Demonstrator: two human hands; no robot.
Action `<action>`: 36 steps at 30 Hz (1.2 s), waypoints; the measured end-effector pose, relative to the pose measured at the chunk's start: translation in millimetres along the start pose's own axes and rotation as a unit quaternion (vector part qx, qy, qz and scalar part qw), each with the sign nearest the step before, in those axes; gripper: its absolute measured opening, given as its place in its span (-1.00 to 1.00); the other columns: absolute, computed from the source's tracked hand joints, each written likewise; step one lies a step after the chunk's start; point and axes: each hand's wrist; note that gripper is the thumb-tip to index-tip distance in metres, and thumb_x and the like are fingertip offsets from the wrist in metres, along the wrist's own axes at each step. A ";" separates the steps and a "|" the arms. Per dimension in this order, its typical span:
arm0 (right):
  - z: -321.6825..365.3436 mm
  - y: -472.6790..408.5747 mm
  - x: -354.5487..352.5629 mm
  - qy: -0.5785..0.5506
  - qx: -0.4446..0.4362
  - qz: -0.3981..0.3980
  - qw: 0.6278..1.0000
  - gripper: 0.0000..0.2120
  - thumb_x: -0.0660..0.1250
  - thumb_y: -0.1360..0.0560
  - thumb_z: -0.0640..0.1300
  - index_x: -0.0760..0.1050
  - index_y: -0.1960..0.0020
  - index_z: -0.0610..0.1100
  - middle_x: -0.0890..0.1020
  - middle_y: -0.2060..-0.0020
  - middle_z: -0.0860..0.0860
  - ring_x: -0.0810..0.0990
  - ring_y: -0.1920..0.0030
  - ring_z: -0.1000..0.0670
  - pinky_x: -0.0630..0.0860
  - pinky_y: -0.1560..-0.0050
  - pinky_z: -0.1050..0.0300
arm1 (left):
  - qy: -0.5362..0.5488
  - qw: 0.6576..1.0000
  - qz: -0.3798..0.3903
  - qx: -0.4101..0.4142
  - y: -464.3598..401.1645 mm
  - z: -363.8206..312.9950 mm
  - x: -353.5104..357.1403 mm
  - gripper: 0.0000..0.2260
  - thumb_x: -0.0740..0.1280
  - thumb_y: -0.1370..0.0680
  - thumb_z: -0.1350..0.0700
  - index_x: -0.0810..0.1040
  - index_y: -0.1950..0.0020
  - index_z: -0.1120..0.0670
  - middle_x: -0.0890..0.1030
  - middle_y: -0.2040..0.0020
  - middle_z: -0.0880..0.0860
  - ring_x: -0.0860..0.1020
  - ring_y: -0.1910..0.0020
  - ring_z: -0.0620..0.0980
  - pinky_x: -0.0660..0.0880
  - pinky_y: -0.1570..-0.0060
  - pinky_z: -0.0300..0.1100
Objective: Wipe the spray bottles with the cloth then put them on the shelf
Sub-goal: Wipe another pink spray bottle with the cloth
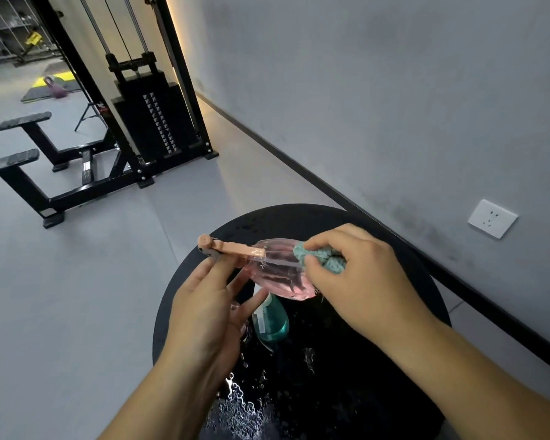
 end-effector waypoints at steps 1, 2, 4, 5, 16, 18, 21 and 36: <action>0.8 0.6 -0.2 -0.010 0.002 0.001 1.000 -0.86 0.41 -0.57 -0.09 0.67 -0.10 0.06 0.58 -0.04 0.23 0.59 -0.03 0.25 0.56 0.05 0.42 | -0.004 1.000 0.006 0.002 0.3 0.4 1.1 -0.84 0.45 -0.65 0.07 0.73 -0.12 0.14 0.79 -0.09 0.03 0.71 -0.24 0.08 0.68 -0.19 0.21; 3.6 1.5 0.4 -0.017 -0.005 0.008 1.000 -0.86 0.41 -0.58 -0.09 0.67 -0.12 0.05 0.58 -0.06 0.23 0.59 -0.05 0.24 0.54 0.04 0.45 | -0.010 1.000 0.013 0.002 1.0 1.2 2.6 -0.87 0.44 -0.65 0.07 0.73 -0.08 0.12 0.79 -0.08 0.02 0.71 -0.23 0.07 0.68 -0.19 0.22; 10.2 4.0 3.9 -0.007 -0.044 0.029 0.999 -0.84 0.40 -0.60 -0.09 0.68 -0.16 0.03 0.57 -0.07 0.22 0.58 -0.10 0.20 0.53 -0.02 0.43 | -0.021 0.999 0.024 0.003 3.3 2.7 5.3 -0.92 0.45 -0.63 0.06 0.72 0.01 0.04 0.78 -0.05 0.01 0.70 -0.15 0.06 0.66 -0.22 0.22; 12.2 4.7 5.8 0.006 -0.064 0.037 0.997 -0.83 0.40 -0.60 -0.09 0.68 -0.18 0.03 0.57 -0.07 0.22 0.57 -0.11 0.18 0.53 -0.04 0.40 | -0.025 0.999 0.028 0.003 4.3 3.1 6.0 -0.93 0.47 -0.60 0.06 0.72 0.05 0.01 0.77 -0.05 0.02 0.70 -0.11 0.05 0.64 -0.25 0.22; 9.8 3.2 1.9 -0.019 -0.040 0.045 0.998 -0.84 0.42 -0.59 -0.11 0.69 -0.15 0.04 0.56 -0.06 0.21 0.58 -0.09 0.22 0.55 0.04 0.44 | -0.050 0.997 0.036 0.043 6.4 4.6 8.4 -0.77 0.44 -0.65 0.07 0.79 0.18 -0.05 0.78 -0.04 0.02 0.73 -0.09 0.00 0.67 -0.10 0.13; 5.9 1.2 0.4 -0.012 -0.012 0.046 0.999 -0.85 0.41 -0.58 -0.10 0.67 -0.12 0.05 0.56 -0.05 0.22 0.59 -0.06 0.24 0.58 0.11 0.40 | -0.035 0.998 0.020 0.043 5.1 3.8 6.2 -0.75 0.43 -0.65 0.06 0.79 0.21 -0.03 0.79 -0.06 0.07 0.74 -0.08 0.03 0.70 0.01 0.08; 0.0 -0.9 -2.3 -0.005 0.015 0.025 1.000 -0.88 0.41 -0.58 -0.10 0.67 -0.08 0.06 0.57 -0.05 0.22 0.58 -0.02 0.28 0.50 0.18 0.51 | -0.021 0.999 -0.001 0.028 5.0 4.1 5.0 -0.76 0.46 -0.63 0.07 0.75 0.23 0.01 0.79 -0.04 0.09 0.76 -0.07 0.02 0.73 0.15 0.02; 10.1 6.7 0.3 -0.015 -0.026 0.055 0.998 -0.85 0.46 -0.57 -0.10 0.69 -0.11 0.08 0.56 -0.05 0.24 0.58 -0.08 0.25 0.55 0.04 0.43 | -0.001 0.999 -0.038 -0.005 3.7 5.4 4.1 -0.86 0.46 -0.64 0.06 0.69 -0.08 0.13 0.79 -0.05 0.08 0.73 -0.21 0.10 0.73 -0.02 0.19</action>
Point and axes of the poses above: each hand's wrist, its own y-axis away from the middle knuckle, its own x-axis out of the palm, z = x × y
